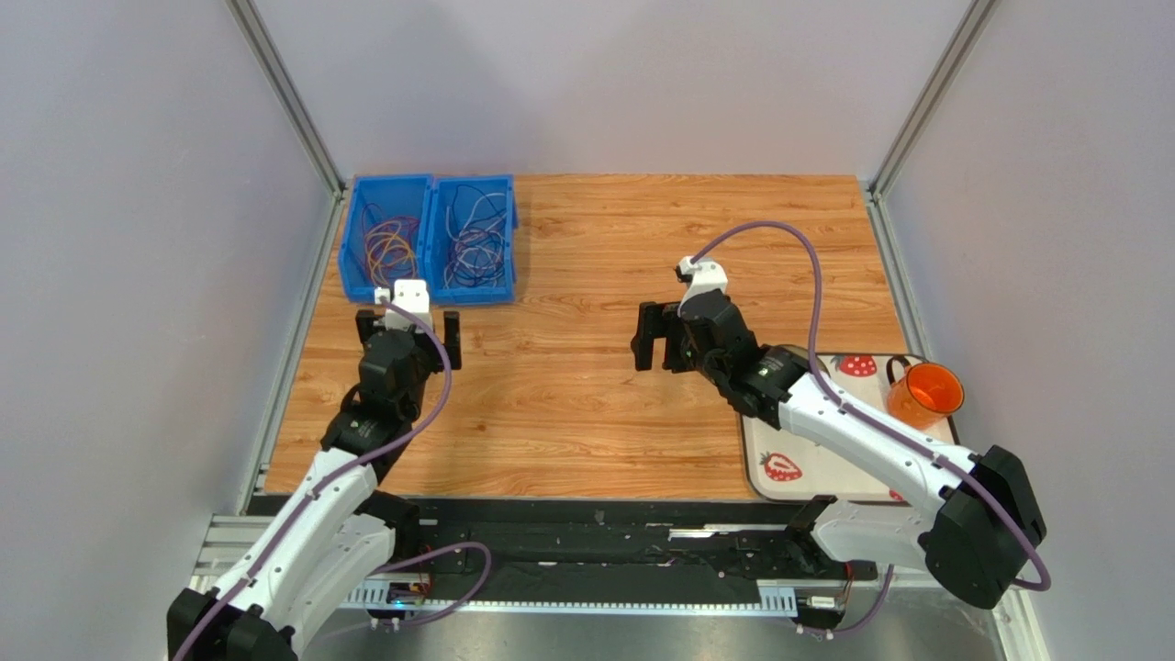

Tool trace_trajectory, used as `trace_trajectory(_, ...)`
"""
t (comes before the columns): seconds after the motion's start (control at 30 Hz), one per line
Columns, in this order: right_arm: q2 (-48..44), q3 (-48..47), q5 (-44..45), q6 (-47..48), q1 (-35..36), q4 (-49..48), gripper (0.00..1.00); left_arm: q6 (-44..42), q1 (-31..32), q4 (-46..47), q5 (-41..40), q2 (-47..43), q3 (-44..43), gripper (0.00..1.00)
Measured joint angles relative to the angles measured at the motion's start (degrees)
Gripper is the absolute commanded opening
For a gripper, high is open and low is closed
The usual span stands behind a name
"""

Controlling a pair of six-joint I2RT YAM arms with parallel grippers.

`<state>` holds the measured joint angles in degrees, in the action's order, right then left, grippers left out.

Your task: Untangle the cables

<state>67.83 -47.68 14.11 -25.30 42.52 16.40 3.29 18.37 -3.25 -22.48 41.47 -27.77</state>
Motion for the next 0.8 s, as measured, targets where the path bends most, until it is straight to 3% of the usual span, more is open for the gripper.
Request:
trace_trajectory(0.07,-0.1,-1.7,1.2,2.3,0.0,0.3,0.92,-1.2,-0.9,4.0,-2.3,-0.5,3.5,0.98)
trace_trajectory(0.1,-0.7,-1.9,1.4,3.1,0.0,-0.2,0.99,-1.3,-1.5,5.5,-3.5,-0.1,4.6,0.96)
trace_trajectory(0.33,-6.1,1.1,2.8,4.6,-0.7,-2.5,0.96,-2.6,-5.3,21.5,-6.5,7.6,8.6,0.94)
trace_trajectory(0.43,-7.2,2.6,4.1,4.6,-2.1,-2.6,0.94,-3.1,-6.3,31.8,-4.5,12.7,12.0,0.91)
trace_trajectory(0.5,-7.6,3.2,5.2,4.6,-3.2,-2.3,0.88,-3.3,-7.3,36.4,-2.6,18.0,12.7,0.89)
trace_trajectory(0.8,-8.3,5.0,8.1,11.8,-5.4,-3.2,0.95,-5.1,-13.3,50.7,8.7,31.6,12.4,0.96)
